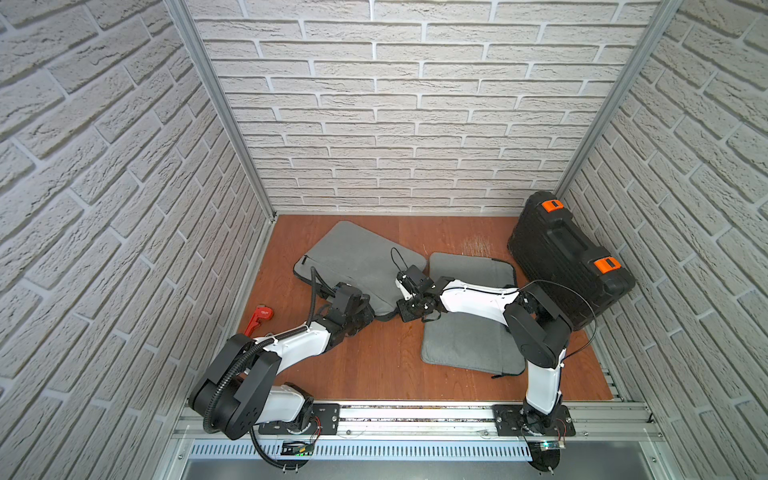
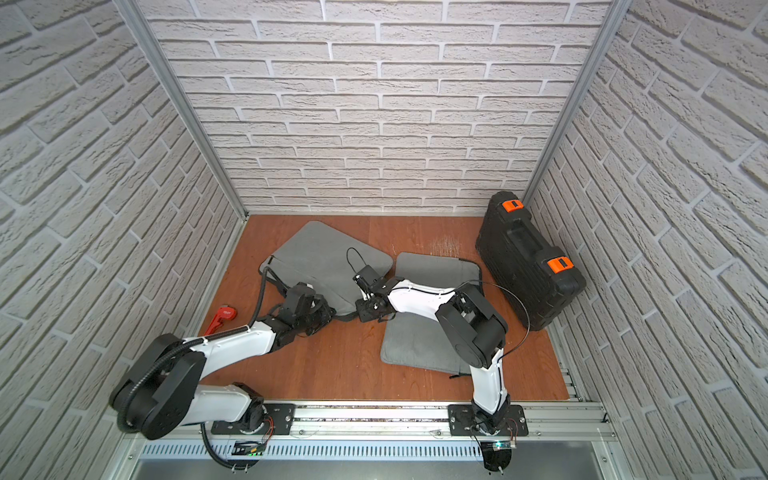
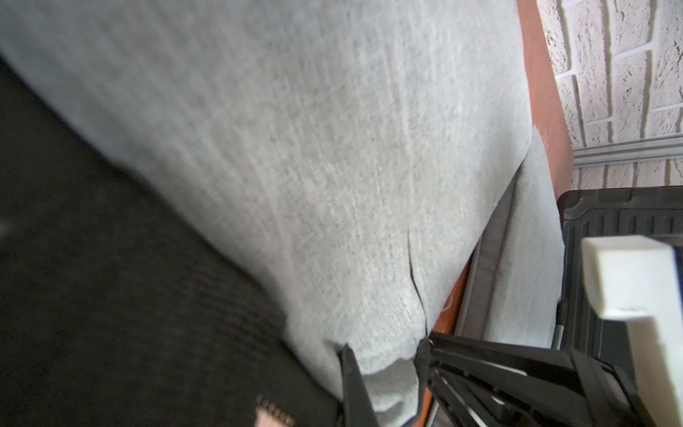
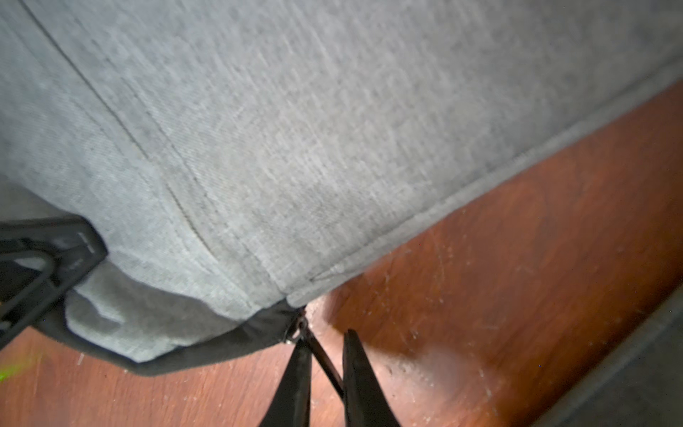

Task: Open the zippered laptop bag and take out the laptop
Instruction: Adjust the zippered laptop bag at the center of the board.

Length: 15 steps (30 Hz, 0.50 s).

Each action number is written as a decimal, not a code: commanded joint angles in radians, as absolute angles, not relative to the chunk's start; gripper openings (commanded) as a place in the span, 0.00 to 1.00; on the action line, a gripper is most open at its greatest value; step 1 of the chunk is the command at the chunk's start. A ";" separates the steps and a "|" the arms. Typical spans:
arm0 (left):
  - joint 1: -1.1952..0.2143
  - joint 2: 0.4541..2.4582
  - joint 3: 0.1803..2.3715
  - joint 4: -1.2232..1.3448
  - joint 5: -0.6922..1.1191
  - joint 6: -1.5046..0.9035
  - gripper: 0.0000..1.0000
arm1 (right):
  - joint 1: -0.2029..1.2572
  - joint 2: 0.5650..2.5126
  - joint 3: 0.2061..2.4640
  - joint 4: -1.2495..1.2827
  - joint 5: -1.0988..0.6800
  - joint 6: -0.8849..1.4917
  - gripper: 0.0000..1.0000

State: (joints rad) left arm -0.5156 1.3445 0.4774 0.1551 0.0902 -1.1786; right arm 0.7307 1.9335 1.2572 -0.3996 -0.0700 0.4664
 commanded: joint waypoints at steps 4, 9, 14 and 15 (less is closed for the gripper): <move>-0.505 1.350 0.497 0.113 0.083 -1.149 0.14 | 0.710 1.870 1.230 -0.422 -0.015 0.427 0.22; -0.503 1.333 0.499 0.114 0.082 -1.153 0.28 | 0.721 1.853 1.236 -0.437 -0.027 0.414 0.36; -0.501 1.286 0.499 0.089 0.068 -1.153 0.47 | 0.729 1.820 1.242 -0.443 -0.034 0.406 0.90; -0.500 1.272 0.501 0.079 0.063 -1.154 0.51 | 0.730 1.814 1.244 -0.446 -0.035 0.404 0.93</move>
State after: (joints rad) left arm -0.5098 1.3132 0.4831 0.0959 0.0856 -1.1625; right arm 0.7238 1.8709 1.2449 -0.4397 -0.0422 0.4202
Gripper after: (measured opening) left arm 0.497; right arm 0.878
